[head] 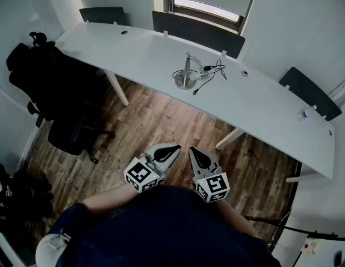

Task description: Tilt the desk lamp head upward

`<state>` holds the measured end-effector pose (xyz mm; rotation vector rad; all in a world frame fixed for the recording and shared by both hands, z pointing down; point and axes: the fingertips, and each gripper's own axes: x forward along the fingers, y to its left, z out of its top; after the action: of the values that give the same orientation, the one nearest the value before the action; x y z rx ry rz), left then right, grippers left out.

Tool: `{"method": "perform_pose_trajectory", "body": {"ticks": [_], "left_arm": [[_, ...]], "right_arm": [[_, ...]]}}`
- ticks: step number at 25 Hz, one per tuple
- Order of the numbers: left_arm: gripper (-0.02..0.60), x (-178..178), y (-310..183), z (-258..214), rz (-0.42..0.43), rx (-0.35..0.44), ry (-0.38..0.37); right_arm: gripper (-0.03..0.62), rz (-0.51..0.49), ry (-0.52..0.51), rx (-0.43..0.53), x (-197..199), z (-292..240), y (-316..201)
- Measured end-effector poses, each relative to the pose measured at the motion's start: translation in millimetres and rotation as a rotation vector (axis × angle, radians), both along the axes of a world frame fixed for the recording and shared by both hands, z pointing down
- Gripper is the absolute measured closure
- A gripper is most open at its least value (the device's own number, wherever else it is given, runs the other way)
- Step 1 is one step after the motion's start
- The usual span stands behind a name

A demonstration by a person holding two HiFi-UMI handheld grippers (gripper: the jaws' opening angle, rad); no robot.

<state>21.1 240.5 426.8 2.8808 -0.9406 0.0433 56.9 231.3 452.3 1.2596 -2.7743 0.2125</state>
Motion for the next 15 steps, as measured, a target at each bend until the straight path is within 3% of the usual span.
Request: {"method": "perform_pose_trajectory", "body": {"ticks": [15], "left_arm": [[0.575, 9, -12, 7, -0.034, -0.017, -0.005]], "right_arm": [[0.585, -0.025, -0.003, 0.014, 8, 3, -8]]}}
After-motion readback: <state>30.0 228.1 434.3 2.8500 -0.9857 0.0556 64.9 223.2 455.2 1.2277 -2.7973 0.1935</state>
